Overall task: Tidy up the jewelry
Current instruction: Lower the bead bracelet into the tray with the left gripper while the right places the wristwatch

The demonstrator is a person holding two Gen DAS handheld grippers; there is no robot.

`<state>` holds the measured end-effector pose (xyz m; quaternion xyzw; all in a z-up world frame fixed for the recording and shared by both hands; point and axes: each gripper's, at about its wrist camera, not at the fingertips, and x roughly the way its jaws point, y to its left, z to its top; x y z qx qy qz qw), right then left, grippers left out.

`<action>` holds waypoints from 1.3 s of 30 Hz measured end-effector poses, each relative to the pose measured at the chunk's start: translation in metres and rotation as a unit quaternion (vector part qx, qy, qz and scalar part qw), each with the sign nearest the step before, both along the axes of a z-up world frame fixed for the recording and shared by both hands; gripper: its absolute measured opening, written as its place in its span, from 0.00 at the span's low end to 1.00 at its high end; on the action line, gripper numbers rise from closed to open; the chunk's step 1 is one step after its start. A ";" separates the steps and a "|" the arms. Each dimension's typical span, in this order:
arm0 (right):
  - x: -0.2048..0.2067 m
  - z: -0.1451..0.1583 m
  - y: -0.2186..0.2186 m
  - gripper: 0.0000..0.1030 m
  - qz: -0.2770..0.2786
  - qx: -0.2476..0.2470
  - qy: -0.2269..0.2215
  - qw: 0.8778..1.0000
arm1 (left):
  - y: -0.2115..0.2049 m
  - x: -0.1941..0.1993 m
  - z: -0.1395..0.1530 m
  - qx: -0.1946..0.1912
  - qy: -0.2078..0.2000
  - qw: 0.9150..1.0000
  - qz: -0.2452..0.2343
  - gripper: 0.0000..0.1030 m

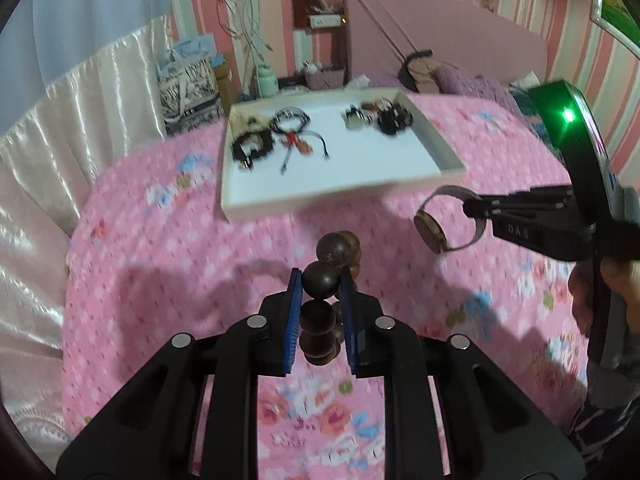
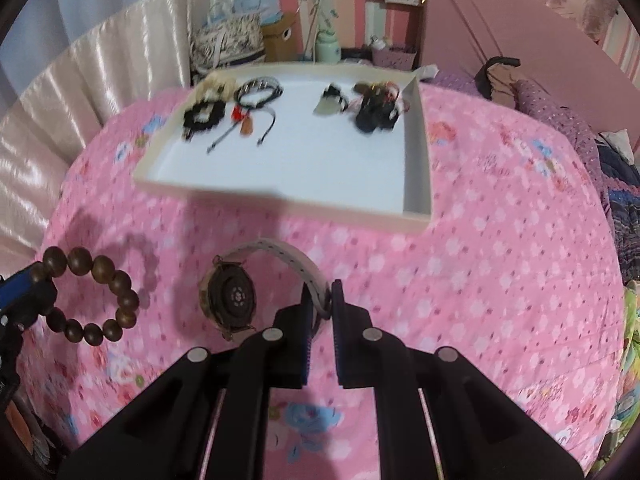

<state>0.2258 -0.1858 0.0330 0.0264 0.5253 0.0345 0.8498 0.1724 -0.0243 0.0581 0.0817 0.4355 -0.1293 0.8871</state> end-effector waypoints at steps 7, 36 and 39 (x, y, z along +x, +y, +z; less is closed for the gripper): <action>0.041 0.022 -0.002 0.08 -0.021 -0.012 -0.030 0.999 | -0.008 0.059 0.021 -0.007 -0.013 1.000 0.024 0.17; 0.123 -0.056 -0.032 0.08 -0.106 -0.012 -0.046 0.993 | -0.021 0.199 -0.083 0.026 -0.005 0.995 0.095 0.17; 0.124 -0.061 -0.033 0.08 -0.109 -0.014 -0.043 0.993 | -0.019 0.204 -0.091 0.035 -0.004 0.994 0.103 0.17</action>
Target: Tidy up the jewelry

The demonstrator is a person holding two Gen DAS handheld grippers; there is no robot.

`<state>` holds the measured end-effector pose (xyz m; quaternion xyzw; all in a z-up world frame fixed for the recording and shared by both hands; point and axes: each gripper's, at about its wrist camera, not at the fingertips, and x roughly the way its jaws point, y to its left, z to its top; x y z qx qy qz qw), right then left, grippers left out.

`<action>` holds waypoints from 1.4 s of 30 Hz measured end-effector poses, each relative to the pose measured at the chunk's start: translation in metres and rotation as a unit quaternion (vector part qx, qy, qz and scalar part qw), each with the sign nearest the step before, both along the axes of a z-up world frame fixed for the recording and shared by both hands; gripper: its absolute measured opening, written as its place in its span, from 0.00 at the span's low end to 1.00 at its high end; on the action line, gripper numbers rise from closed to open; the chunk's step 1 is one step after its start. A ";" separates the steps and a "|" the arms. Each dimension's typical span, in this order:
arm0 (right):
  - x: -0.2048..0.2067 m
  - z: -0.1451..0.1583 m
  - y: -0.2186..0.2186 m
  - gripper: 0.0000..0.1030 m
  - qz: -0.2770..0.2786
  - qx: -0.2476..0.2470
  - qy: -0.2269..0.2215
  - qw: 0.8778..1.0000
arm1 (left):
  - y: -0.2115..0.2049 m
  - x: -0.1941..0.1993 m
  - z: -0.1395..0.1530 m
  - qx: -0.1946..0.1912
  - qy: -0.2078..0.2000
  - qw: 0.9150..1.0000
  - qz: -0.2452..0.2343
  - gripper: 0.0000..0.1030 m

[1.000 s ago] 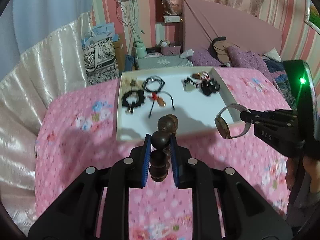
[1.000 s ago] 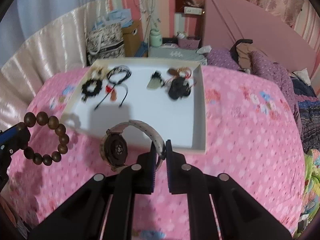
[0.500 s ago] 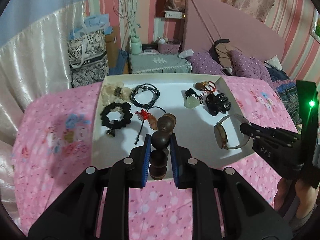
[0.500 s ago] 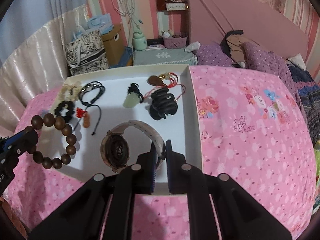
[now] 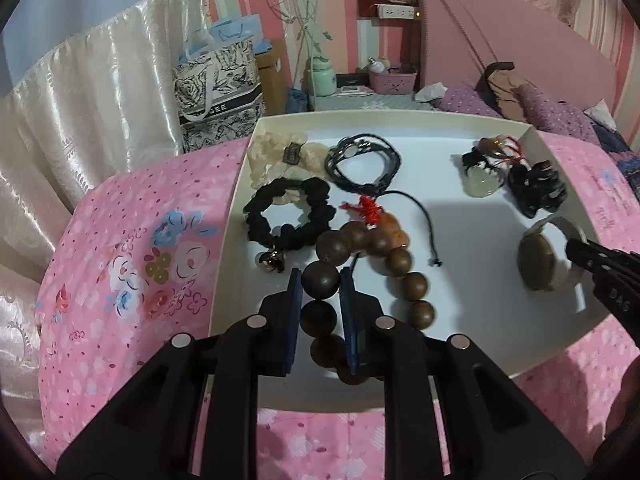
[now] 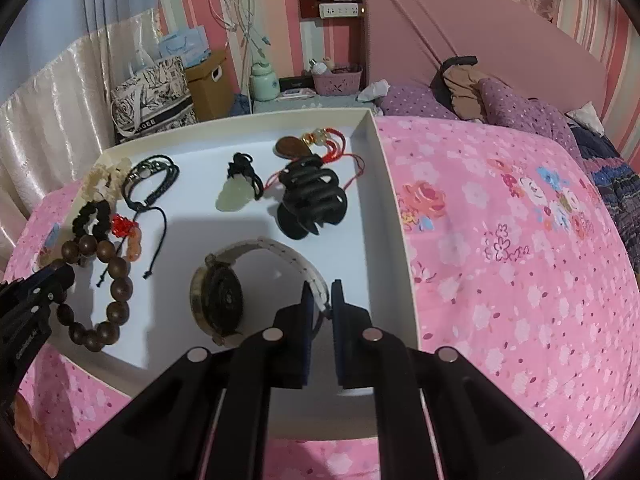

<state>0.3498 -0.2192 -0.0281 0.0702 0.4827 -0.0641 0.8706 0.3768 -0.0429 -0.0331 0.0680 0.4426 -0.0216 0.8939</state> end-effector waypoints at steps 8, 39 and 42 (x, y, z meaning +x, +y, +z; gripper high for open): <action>0.003 -0.010 -0.001 0.08 -0.005 -0.002 0.008 1.000 | 0.004 0.006 -0.011 -0.004 0.006 1.000 0.009 0.17; 0.003 -0.015 0.011 0.13 -0.014 -0.045 -0.008 0.999 | 0.003 0.006 -0.027 -0.004 0.005 1.000 0.010 0.19; 0.002 -0.014 0.008 0.31 -0.019 -0.043 -0.008 0.999 | 0.003 0.004 -0.024 -0.004 0.002 1.000 0.013 0.40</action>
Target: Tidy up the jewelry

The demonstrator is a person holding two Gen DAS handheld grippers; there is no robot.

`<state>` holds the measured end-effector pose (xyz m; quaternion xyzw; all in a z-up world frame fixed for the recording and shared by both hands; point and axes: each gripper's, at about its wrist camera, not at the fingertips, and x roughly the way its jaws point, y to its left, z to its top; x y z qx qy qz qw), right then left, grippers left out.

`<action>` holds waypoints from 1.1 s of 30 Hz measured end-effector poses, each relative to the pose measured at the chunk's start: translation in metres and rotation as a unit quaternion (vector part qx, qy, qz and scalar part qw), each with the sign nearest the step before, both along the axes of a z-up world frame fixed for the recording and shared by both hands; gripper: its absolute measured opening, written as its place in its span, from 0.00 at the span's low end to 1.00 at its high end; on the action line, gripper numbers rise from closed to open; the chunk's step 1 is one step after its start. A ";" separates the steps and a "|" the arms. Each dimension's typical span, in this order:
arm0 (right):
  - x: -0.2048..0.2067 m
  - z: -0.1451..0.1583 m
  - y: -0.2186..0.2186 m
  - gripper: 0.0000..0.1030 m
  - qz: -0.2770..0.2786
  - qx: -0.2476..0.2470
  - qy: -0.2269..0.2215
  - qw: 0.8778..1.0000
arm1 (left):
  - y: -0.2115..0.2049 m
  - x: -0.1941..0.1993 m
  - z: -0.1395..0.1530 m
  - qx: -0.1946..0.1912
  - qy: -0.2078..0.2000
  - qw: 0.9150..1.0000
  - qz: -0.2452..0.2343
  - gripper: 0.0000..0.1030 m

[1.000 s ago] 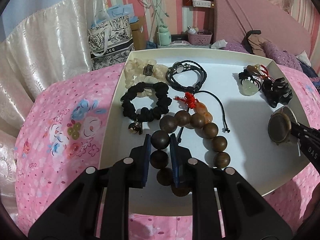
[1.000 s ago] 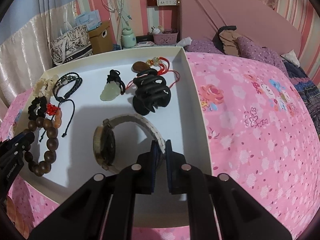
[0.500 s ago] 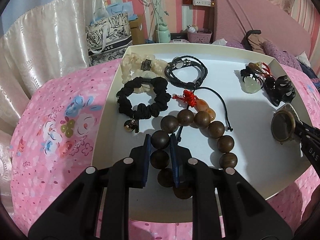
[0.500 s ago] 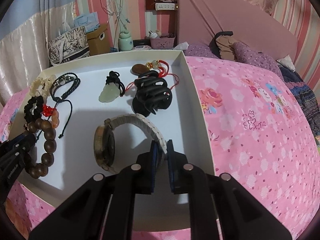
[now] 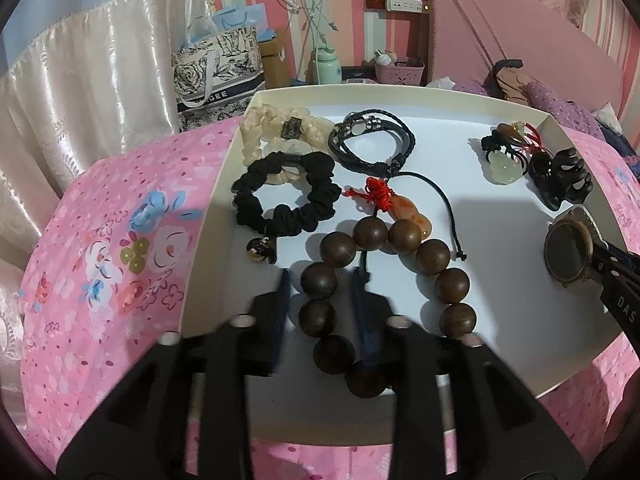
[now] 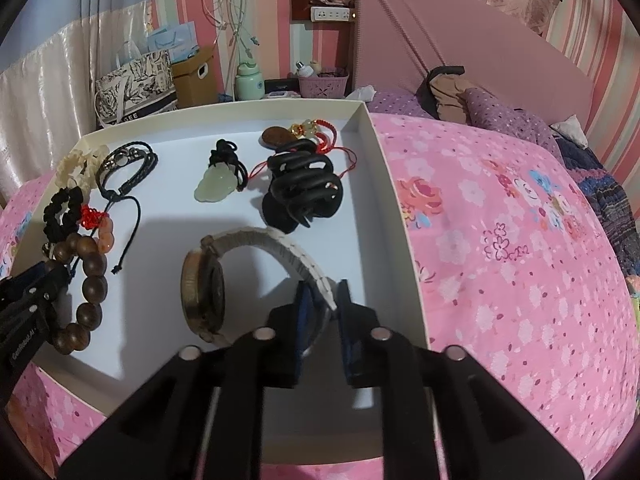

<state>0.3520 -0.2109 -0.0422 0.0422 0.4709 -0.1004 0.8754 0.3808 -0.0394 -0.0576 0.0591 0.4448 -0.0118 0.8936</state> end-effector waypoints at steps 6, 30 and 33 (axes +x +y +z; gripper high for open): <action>-0.006 0.015 -0.006 0.55 -0.005 0.021 -0.019 1.000 | -0.001 -0.016 0.026 -0.025 -0.025 0.999 -0.005 0.60; -0.191 0.122 0.027 0.96 0.019 -0.015 -0.145 0.989 | 0.046 -0.234 0.123 -0.053 -0.157 0.985 0.046 0.97; -0.215 0.120 0.028 0.96 0.019 -0.011 -0.144 0.989 | 0.046 -0.254 0.118 -0.050 -0.166 0.983 0.052 0.97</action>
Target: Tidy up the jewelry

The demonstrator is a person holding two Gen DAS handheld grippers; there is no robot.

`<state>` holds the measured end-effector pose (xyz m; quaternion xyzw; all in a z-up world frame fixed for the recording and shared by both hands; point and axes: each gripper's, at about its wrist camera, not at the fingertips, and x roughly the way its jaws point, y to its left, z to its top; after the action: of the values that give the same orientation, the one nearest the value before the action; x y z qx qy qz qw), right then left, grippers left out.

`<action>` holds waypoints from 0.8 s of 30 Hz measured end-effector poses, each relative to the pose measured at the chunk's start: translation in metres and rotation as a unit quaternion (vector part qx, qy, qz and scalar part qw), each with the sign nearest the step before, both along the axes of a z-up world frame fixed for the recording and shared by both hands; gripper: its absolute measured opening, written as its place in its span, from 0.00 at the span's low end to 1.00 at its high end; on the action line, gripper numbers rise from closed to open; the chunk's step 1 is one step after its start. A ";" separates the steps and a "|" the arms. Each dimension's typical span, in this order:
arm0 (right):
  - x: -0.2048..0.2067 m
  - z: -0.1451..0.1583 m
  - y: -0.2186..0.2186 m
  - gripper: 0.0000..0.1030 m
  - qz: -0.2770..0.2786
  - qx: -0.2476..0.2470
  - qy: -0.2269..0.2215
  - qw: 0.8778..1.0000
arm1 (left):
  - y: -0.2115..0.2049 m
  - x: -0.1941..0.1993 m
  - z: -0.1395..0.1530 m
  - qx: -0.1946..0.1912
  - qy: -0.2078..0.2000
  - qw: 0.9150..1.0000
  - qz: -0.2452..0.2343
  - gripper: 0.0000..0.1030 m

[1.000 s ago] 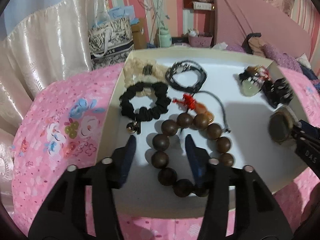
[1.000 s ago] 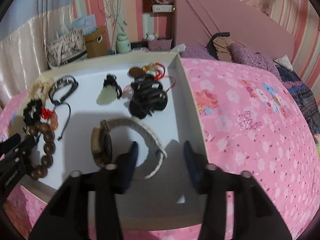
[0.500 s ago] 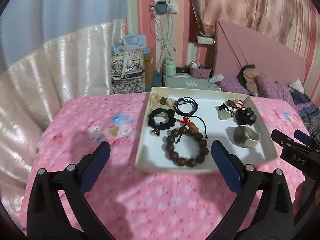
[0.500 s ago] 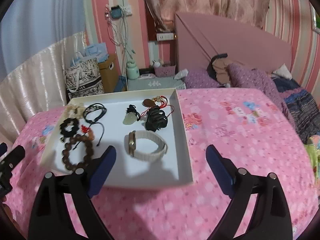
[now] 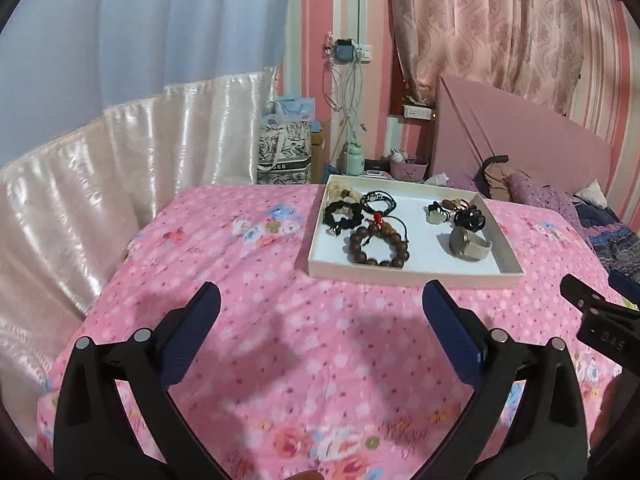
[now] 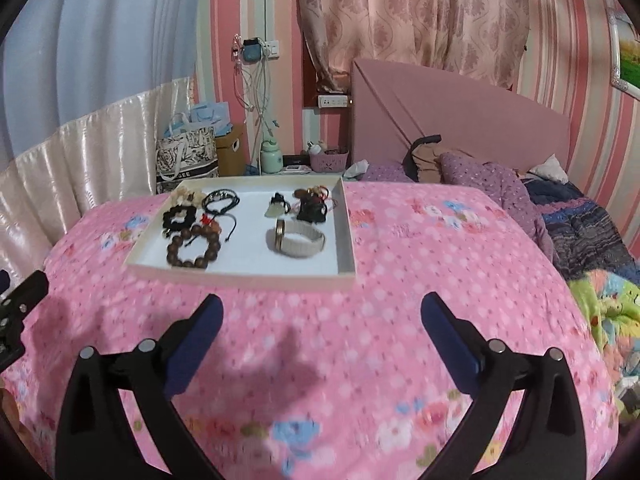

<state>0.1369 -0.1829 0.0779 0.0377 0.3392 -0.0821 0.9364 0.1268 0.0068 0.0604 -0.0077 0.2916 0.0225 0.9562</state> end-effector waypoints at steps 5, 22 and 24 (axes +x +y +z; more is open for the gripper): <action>-0.028 -0.007 0.001 0.96 -0.005 0.005 0.004 1.000 | -0.002 -0.015 -0.018 -0.010 0.022 1.000 -0.009 0.97; -0.052 -0.015 0.000 0.96 -0.029 -0.017 -0.010 0.999 | -0.018 -0.032 -0.035 0.029 0.022 0.999 -0.025 0.97; -0.051 -0.015 0.000 0.96 -0.028 -0.017 -0.009 0.999 | -0.018 -0.032 -0.036 0.031 0.021 0.999 -0.028 0.97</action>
<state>0.0854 -0.1832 0.0626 0.0318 0.3283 -0.1142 0.9371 0.0946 -0.0117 0.0241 0.0308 0.3113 0.0052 0.9498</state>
